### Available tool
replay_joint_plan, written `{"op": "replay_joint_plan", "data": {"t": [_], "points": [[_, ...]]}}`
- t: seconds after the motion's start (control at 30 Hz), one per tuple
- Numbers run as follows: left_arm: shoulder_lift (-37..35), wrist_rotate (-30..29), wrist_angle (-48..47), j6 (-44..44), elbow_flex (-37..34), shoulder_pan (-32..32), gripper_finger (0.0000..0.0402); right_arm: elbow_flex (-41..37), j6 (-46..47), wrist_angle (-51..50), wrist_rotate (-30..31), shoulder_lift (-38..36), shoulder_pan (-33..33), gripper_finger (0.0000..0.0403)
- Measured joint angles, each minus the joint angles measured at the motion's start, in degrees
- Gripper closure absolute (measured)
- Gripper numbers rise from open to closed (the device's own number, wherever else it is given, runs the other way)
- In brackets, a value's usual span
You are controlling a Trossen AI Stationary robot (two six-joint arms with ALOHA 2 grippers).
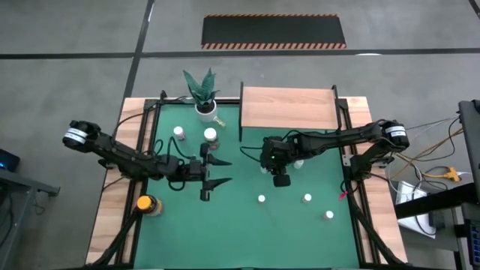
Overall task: Pick and place medicine bottles onto shelf by color
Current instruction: Put the left white pill bottle on the shelf
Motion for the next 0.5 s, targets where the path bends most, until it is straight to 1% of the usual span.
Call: {"op": "replay_joint_plan", "data": {"t": [0.5], "points": [[0.00,-0.02,0.00,0.02,0.00,0.00,0.0191,-0.01,0.25,-0.16,-0.01,0.00,0.00,0.0277]]}}
